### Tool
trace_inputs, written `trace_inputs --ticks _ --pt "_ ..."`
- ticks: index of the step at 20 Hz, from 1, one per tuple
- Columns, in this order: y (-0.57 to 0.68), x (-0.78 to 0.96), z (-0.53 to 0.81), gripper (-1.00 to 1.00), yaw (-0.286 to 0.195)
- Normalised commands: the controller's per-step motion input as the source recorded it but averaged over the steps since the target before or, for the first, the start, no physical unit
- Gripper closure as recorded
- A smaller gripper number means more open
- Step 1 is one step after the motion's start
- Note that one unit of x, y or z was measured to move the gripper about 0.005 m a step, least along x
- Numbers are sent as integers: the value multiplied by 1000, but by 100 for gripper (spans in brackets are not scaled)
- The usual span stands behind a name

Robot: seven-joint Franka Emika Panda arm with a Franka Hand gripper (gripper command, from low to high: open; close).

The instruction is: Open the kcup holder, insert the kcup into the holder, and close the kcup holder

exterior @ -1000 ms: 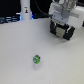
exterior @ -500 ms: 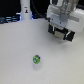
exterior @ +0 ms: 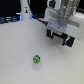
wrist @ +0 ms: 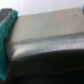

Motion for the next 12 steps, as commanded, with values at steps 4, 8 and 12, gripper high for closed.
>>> trace_inputs --ticks 4,8,12 --pt "-305 807 201 100 -102" --pt "-146 321 169 -100 -102" --pt "-412 388 213 -100 -171"
